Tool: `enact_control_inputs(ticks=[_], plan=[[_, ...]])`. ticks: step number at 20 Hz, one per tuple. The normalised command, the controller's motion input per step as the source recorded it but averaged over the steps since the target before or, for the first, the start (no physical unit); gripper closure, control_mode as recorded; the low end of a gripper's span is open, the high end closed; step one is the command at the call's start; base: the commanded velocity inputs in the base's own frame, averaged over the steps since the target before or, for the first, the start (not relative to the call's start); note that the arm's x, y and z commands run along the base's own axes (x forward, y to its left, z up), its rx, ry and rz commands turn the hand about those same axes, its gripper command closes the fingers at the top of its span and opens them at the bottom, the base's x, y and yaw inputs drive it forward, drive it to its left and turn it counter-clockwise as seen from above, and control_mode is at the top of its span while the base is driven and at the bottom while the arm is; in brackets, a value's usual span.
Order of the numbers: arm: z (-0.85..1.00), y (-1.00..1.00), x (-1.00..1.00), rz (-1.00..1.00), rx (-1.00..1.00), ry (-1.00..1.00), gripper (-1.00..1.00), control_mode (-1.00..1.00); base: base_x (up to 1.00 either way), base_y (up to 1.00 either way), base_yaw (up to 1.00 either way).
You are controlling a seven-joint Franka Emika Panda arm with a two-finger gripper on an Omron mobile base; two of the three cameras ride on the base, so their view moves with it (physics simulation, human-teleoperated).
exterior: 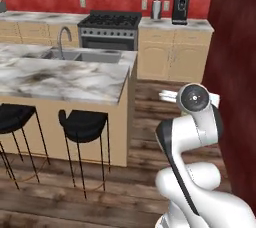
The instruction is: Pick the egg and butter from the fridge and place them by the bowl for mixing.
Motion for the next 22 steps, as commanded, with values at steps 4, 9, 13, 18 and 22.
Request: enact_control_inputs(ticks=[4,9,13,18,22], plan=[[0.0,0.0,0.0,0.0,0.0,0.0,1.0,1.0,0.88,-0.85,0.31],[0.0,0.0,0.0,0.0,0.0,0.0,1.0,1.0,1.0,-0.96,0.3],[0.0,0.0,0.0,0.0,0.0,0.0,1.0,1.0,1.0,-1.0,0.21],[0.0,0.0,0.0,0.0,0.0,0.0,1.0,1.0,1.0,-1.0,0.08],[0.0,0.0,0.0,0.0,0.0,0.0,1.0,1.0,1.0,-1.0,0.01]])
